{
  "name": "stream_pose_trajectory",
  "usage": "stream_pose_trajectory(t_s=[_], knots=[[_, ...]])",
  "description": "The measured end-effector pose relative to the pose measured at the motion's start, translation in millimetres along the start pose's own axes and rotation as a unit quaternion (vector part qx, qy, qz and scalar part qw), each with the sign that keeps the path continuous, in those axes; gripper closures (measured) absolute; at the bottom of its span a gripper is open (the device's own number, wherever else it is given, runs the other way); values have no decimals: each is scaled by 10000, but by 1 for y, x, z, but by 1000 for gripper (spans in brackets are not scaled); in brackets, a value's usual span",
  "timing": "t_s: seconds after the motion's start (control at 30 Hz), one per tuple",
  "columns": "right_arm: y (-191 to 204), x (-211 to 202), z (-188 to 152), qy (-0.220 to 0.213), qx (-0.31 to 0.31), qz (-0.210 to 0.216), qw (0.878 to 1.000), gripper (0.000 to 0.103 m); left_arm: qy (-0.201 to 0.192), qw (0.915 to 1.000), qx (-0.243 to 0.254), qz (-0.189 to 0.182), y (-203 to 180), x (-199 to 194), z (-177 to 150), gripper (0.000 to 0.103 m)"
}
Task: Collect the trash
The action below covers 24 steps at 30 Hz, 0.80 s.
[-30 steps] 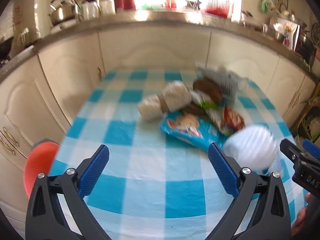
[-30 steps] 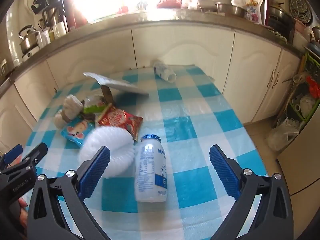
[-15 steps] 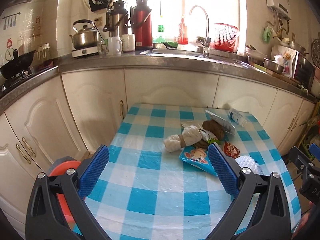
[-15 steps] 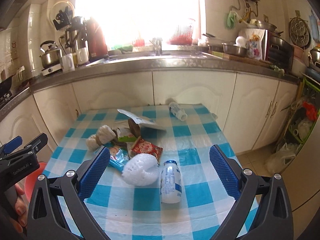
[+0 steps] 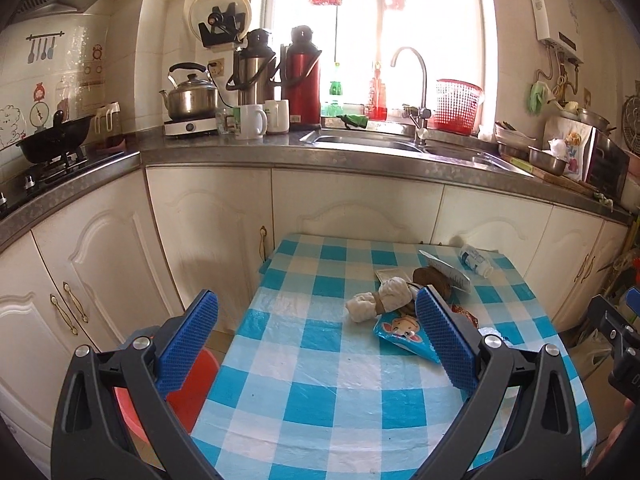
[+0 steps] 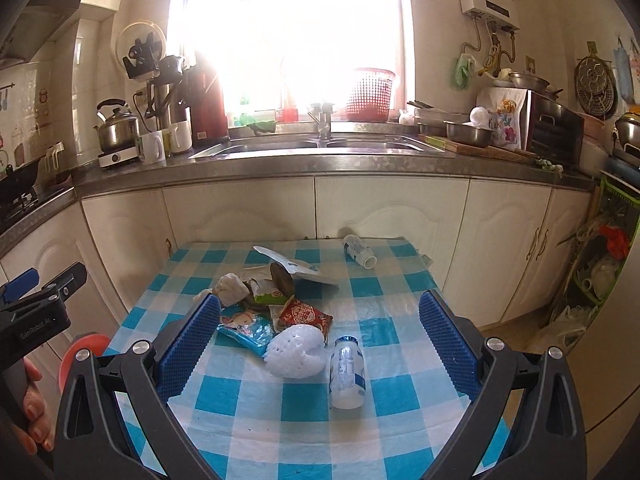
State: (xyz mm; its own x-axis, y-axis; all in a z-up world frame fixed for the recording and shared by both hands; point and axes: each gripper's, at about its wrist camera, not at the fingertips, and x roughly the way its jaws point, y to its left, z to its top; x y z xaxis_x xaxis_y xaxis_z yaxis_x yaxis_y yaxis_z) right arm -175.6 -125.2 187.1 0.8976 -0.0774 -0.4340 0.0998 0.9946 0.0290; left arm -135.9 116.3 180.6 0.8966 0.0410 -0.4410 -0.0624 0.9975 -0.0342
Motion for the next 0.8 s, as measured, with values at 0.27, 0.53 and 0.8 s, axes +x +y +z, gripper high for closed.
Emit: stream_pose_trajectory(t_s=[0.27,0.53,0.8], knots=[[6,-23,8,-323,-37,20,9995,5,-238,9997,-66,-1,6,-17,6,4],[9,-40,15,-637,-26,53,9979,4,-463,9989,-90,21,10,-30,11,4],[7,-48,17,-779,-9,87,9969,5,-574,9983,-78,42,10,-37,12,4]])
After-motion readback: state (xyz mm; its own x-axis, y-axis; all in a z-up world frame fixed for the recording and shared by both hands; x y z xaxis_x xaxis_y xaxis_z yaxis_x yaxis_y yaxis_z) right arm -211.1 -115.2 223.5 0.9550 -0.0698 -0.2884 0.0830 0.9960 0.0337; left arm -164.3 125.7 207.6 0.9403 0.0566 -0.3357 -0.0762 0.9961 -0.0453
